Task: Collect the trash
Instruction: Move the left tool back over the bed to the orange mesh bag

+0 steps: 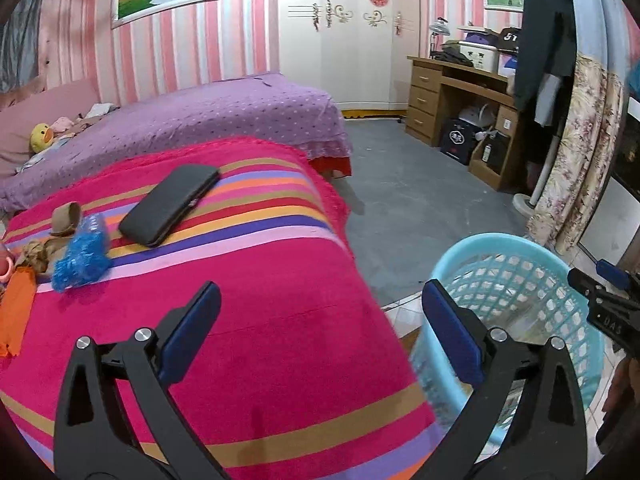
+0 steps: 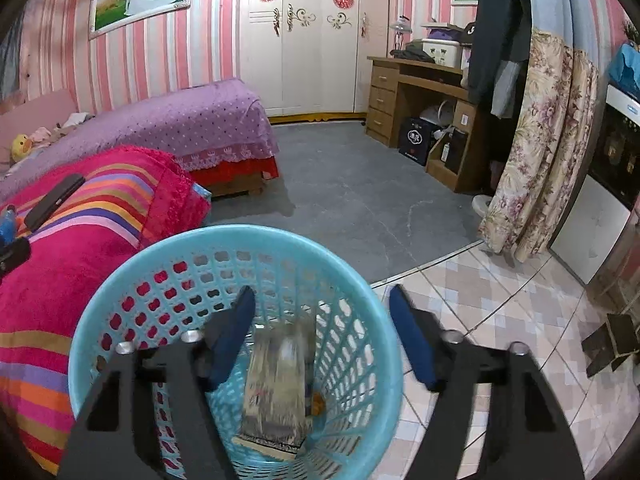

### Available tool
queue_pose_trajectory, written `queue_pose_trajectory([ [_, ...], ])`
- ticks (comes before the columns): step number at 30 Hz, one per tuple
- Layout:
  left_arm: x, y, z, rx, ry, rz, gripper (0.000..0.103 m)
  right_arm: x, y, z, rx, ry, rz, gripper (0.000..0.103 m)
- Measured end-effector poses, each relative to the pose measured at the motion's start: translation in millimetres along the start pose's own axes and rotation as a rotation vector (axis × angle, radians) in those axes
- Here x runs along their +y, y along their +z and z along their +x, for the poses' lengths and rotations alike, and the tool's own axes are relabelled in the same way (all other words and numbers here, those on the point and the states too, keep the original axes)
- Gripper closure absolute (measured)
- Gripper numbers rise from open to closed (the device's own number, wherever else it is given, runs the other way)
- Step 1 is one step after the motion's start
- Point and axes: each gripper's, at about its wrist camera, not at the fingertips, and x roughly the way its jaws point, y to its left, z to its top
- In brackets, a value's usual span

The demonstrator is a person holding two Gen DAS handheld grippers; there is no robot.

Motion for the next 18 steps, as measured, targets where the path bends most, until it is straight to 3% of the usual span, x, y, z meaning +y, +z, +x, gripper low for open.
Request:
queue_pose_trajectory([
  [3, 13.2, -3.9, -3.4, -0.003, 0.025, 0.007, 0.006, 5.6, 1.8, -8.6, -0.032, -0.013, 0.011, 0.013],
  [5, 25.3, -6.3, -7.5, -0.008, 0.043, 0.004, 0.006, 12.7, 4.3, -15.5, -0.057, -0.042, 0.007, 0.007],
  [12, 73.2, -7.9, -26.7, -0.008, 0.073, -0.041, 0.006, 51.8, 14.2, -40.9, -0.127, -0.013, 0.009, 0.005],
  [18, 126.4, -8.7, -44.8, -0.013, 0.15, -0.053, 0.006, 105.3, 19.1, -40.2, -0.119, 0.038, -0.024, 0.005],
])
